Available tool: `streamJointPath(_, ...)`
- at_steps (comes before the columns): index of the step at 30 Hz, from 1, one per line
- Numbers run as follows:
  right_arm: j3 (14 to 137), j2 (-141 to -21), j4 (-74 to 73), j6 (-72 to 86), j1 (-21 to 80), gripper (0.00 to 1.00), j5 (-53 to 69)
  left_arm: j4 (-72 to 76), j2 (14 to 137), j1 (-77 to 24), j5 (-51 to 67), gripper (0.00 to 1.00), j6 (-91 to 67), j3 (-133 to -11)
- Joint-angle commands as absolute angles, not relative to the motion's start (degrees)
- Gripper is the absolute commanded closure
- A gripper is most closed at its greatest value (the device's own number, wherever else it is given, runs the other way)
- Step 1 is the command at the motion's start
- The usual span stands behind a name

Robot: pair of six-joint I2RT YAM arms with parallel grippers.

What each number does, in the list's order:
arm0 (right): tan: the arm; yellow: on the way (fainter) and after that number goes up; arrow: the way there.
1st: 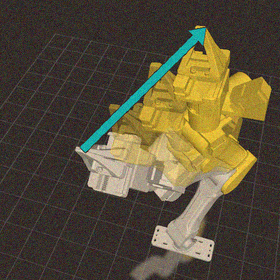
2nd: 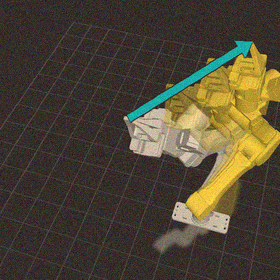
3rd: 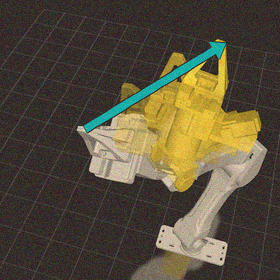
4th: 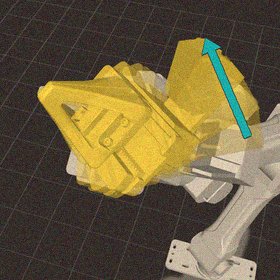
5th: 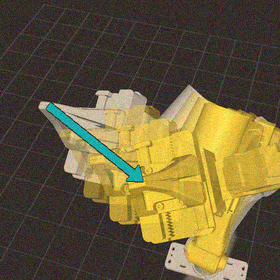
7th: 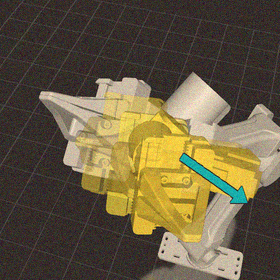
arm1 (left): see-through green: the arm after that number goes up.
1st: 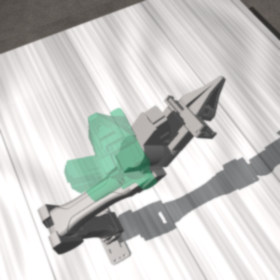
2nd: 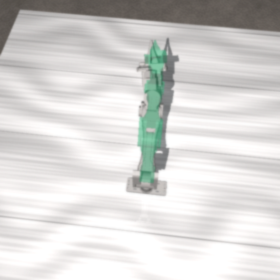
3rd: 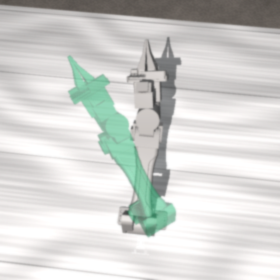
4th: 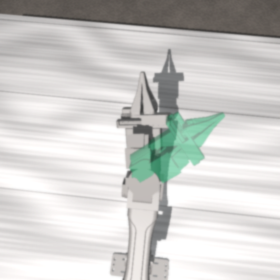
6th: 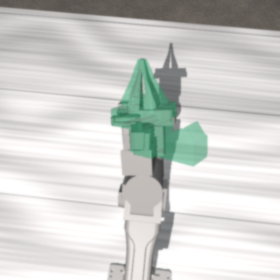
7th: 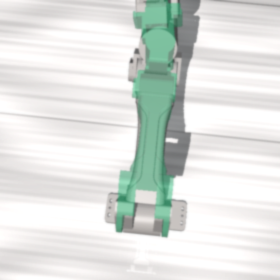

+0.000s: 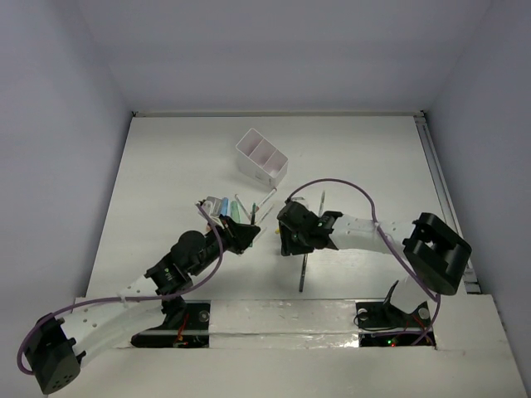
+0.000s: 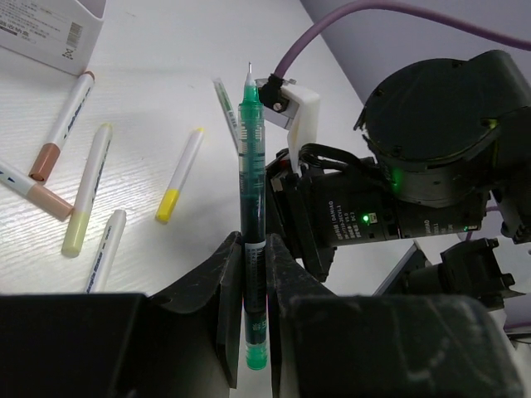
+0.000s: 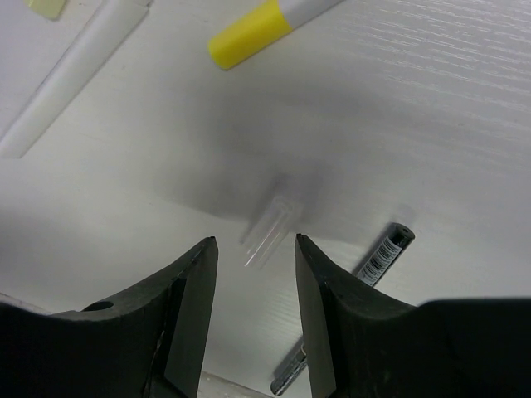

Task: Sort the stationery into containers
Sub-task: Close the pen cap on the pen.

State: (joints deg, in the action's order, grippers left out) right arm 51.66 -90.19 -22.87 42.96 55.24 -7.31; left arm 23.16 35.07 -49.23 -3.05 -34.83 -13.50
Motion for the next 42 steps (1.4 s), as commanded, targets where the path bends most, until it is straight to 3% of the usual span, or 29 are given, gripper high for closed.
streamJointPath(1, 53.9, -91.8, -22.6, 44.6, 55.7, 0.51, -9.3, 26.9, 34.9, -49.2, -1.5, 1.0, -33.2, -12.7)
streamJointPath(7, 54.7, -93.5, -23.6, 44.8, 56.2, 0.6, -10.5, 27.5, 34.4, -49.2, -1.1, 1.0, -33.5, -12.0)
streamJointPath(9, 55.2, -94.4, -24.2, 44.8, 56.3, 0.68, -11.2, 26.8, 33.7, -49.2, -1.6, 1.0, -33.4, -12.0)
streamJointPath(17, 55.5, -94.7, -25.1, 44.4, 56.8, 0.75, -11.9, 25.0, 32.0, -49.2, -2.5, 1.0, -33.2, -12.1)
streamJointPath(22, 56.1, -95.7, -26.2, 43.3, 56.8, 0.63, -13.0, 24.4, 31.6, -49.2, -2.6, 1.0, -33.5, -12.0)
streamJointPath(28, 57.0, -97.3, -26.3, 41.8, 56.8, 0.64, -12.9, 23.6, 31.1, -49.2, -3.2, 1.0, -33.8, -11.5)
streamJointPath(32, 56.9, -97.8, -25.8, 41.7, 56.8, 0.74, -12.8, 23.4, 31.2, -49.2, -3.3, 1.0, -33.9, -11.4)
streamJointPath(36, 56.5, -97.0, -25.1, 41.7, 56.8, 0.92, -14.2, 23.0, 31.5, -49.2, -3.1, 1.0, -34.3, -11.4)
streamJointPath(42, 54.1, -84.4, -16.5, 39.9, 56.8, 0.98, -17.8, 23.9, 31.4, -49.2, -1.0, 1.0, -34.8, -11.3)
